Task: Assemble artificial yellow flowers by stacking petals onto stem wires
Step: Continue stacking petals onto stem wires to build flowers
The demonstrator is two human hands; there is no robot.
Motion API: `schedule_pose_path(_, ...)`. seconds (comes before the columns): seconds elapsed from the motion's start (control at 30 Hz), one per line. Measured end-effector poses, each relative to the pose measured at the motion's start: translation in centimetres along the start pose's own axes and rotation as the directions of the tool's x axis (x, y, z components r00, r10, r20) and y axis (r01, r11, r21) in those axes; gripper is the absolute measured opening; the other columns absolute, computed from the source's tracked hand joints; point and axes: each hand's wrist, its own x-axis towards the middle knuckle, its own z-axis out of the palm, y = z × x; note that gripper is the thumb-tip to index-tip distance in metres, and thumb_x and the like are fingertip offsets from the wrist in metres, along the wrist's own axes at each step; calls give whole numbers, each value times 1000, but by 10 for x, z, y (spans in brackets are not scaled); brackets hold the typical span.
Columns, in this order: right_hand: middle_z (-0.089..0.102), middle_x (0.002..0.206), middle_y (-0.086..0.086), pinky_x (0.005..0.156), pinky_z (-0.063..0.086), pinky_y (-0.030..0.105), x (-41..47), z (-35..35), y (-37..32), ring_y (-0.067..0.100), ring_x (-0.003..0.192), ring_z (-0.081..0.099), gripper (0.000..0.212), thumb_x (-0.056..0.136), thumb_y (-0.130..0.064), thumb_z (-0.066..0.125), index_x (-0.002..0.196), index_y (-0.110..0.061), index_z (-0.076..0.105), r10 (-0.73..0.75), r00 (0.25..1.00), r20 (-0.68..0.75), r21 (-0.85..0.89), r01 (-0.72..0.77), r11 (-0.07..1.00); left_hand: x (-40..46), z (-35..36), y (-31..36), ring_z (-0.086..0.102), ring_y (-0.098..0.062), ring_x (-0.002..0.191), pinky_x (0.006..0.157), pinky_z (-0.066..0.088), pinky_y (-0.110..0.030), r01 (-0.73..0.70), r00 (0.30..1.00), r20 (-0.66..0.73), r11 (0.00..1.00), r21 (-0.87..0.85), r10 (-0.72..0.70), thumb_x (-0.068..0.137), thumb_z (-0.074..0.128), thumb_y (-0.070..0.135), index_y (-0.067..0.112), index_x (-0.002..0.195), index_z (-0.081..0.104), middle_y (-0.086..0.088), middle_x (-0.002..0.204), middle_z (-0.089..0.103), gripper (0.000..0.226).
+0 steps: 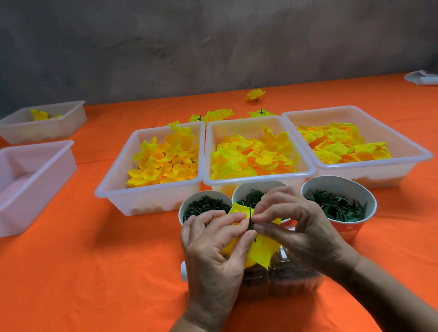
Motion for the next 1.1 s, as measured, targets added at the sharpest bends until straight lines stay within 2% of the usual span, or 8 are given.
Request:
schedule_pose_path(0.2,68,84,-7,78,48,28,-4,6,10,21,95,57,6,78,-23,70,84,-24,72,-68,997,-40,21,69,997,-6,8,-10,57,-16,100,84,45,-53,-1,999,-44,986,-170,-7,78,69,34,25,90,70,16,95,71,15)
schedule_pose_path(0.37,68,83,-3,69,51,32,-6,8,10,22,95,56,5,77,-18,71,80,-16,74,-34,998,-60,42,36,998,-9,11,-10,57,-14,99,83,45,-55,4,998,-59,983,-185,-16,78,68,33,25,95,68,16,99,70,19)
schedule_pose_path(0.5,69,82,-6,80,48,33,-6,6,3,23,95,57,10,76,-20,71,79,-13,76,-65,995,-70,-73,60,996,-9,6,-8,57,-10,102,88,43,-55,37,998,-40,986,-161,-44,80,65,37,30,94,72,19,97,71,18)
schedule_pose_path(0.6,70,82,-7,80,49,34,-8,7,-3,23,95,56,10,75,-19,71,79,-12,77,-24,992,-126,-99,12,995,-15,5,-7,60,-11,105,89,44,-54,78,995,-40,979,-189,-87,83,61,36,29,97,73,19,100,70,19)
schedule_pose_path(0.73,70,79,-8,80,45,23,-13,14,-12,21,91,57,7,73,-22,73,74,-16,76,-13,967,-254,-183,-35,982,-20,4,-6,62,-19,106,88,48,-55,133,984,-77,953,-271,-159,82,62,34,27,99,68,16,106,68,20)
schedule_pose_path(0.9,67,75,-8,75,44,25,-15,27,-19,18,84,56,12,71,-29,75,69,-17,75,-29,924,-382,-282,-87,956,-15,5,-6,61,-15,103,81,51,-53,118,987,-78,969,-216,-137,80,64,37,25,94,68,17,103,68,19)
schedule_pose_path(1.0,66,78,-6,74,44,27,-15,30,-16,20,85,56,11,72,-29,75,73,-17,74,-82,919,-385,-346,-61,936,-14,5,-7,62,-17,101,82,50,-53,99,990,-77,975,-199,-116,80,65,36,26,93,71,16,100,69,17)
schedule_pose_path(1.1,65,78,-7,74,44,28,-16,31,-12,19,86,55,12,75,-29,74,70,-17,73,-92,921,-379,-340,-46,939,-14,5,-8,61,-17,101,82,49,-53,85,993,-67,981,-173,-98,81,64,36,28,95,70,16,100,69,17)
